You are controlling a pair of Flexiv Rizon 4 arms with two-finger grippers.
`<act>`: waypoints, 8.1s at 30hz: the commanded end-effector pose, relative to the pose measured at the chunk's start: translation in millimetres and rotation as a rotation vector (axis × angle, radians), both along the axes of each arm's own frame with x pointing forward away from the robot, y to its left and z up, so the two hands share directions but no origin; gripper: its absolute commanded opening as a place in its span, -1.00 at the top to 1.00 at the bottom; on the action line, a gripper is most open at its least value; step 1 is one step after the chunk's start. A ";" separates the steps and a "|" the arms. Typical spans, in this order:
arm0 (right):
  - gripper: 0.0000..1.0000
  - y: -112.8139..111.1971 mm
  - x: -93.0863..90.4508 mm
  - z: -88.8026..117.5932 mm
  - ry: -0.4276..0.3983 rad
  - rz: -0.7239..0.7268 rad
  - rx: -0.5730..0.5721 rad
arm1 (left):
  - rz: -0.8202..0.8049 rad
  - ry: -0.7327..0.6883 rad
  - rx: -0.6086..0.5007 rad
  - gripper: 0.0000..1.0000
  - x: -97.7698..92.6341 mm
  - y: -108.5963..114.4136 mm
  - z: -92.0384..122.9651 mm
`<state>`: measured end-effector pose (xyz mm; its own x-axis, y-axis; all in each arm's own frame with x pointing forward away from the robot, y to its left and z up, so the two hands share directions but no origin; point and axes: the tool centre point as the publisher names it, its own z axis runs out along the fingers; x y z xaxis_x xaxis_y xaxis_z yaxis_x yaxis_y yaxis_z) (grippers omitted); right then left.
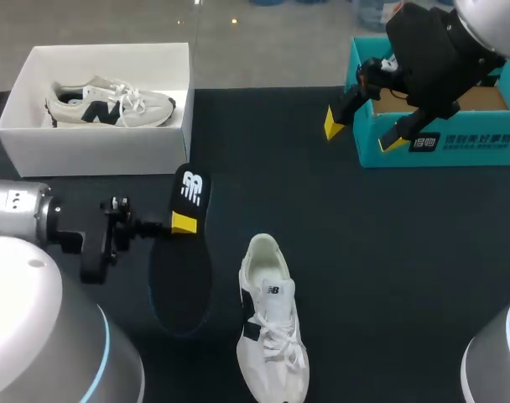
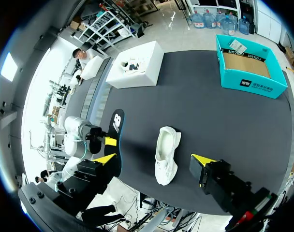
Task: Take the shoe out of the shoebox, open the shoe tongue, remove and reinsert the insole, then place the shoe into the shoebox
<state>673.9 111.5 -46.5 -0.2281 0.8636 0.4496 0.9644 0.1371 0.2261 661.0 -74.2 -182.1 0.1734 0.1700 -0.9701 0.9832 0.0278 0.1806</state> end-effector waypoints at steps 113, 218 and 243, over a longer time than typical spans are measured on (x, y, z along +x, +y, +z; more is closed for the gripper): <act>-1.00 25.7 13.2 -56.3 0.028 0.338 0.539 | 0.085 -0.081 -0.069 1.00 50.6 -69.6 25.7; 1.00 133.0 2.0 -135.5 -0.120 0.397 0.765 | 0.085 -0.081 -0.069 1.00 50.6 -69.6 25.7; 1.00 86.4 18.2 -136.0 -0.149 0.301 0.703 | 0.061 0.138 0.086 -1.00 44.8 -51.5 29.9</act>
<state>692.5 206.4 -183.6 -0.5099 0.2762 0.8147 0.8602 0.1605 0.4840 707.5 -136.5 -160.5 0.0635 0.1948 -0.9788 0.9927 0.0882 0.0819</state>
